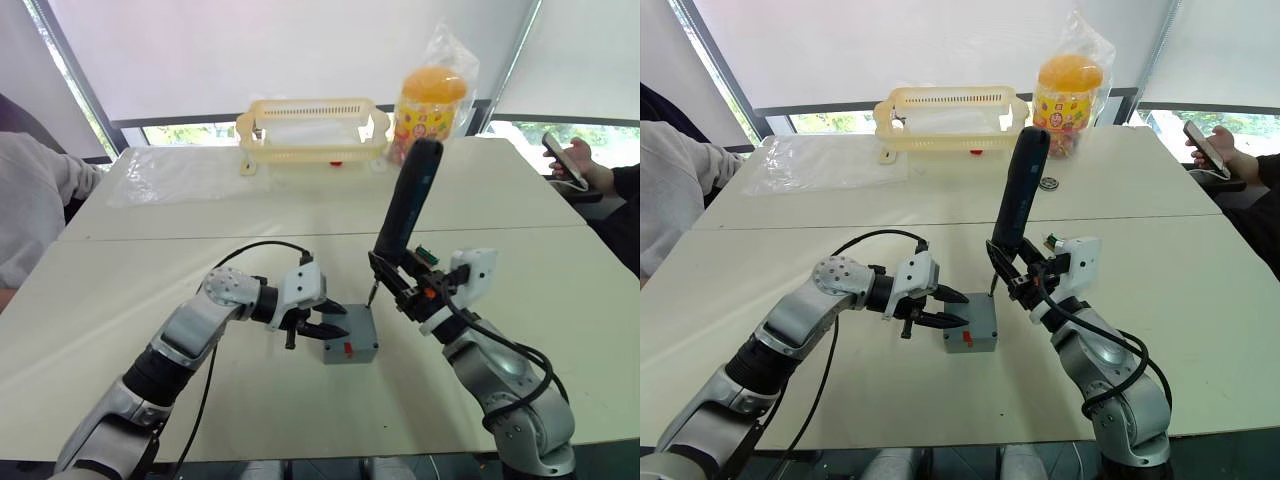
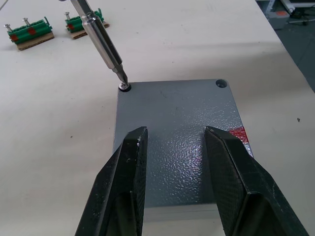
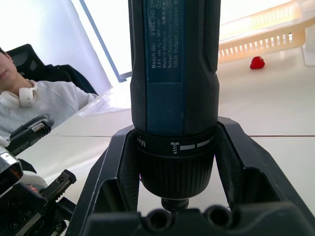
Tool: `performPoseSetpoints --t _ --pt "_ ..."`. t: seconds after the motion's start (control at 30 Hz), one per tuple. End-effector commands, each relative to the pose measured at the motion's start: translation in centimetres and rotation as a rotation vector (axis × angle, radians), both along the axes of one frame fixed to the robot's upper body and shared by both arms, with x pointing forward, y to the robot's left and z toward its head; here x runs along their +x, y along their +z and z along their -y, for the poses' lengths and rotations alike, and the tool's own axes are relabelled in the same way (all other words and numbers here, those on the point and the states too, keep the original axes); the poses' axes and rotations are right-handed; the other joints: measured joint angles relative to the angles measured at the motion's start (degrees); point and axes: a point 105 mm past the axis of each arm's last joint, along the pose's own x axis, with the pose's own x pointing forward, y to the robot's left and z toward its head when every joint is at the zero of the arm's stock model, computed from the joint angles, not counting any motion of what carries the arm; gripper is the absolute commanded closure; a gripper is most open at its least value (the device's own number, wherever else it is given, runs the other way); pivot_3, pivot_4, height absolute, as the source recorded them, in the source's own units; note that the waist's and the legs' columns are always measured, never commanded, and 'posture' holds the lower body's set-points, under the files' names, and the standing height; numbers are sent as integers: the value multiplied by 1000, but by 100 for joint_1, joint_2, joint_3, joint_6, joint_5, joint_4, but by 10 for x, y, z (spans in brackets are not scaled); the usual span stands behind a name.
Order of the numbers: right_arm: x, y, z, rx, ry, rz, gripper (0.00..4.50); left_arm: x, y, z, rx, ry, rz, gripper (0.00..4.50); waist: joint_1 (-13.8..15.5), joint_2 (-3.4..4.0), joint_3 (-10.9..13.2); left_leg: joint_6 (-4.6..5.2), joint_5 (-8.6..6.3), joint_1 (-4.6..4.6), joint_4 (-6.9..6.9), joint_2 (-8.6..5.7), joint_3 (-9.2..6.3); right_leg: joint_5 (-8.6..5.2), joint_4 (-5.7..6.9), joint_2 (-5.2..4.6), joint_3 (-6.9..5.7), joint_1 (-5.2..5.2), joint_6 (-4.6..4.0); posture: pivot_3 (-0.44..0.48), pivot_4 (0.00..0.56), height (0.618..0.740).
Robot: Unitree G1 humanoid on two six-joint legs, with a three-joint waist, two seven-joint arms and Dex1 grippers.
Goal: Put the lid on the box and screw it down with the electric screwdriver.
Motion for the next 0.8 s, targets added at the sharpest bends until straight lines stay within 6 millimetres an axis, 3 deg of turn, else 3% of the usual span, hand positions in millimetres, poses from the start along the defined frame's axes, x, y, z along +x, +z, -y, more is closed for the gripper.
performPoseSetpoints --t 0.03,0.8 --pt "-5 14 -3 8 13 74 2793 -3 -20 -5 68 21 -53 2690 0 0 0 0 0 0 0 0 0 0 0 0 0 0 0 0 150 740" --pt "2 -4 -10 -98 15 97 2793 -7 -22 -5 74 17 -69 2690 -4 -12 -11 0 0 10 -4 1 0 0 -2 0 0 8 0 0 150 740"
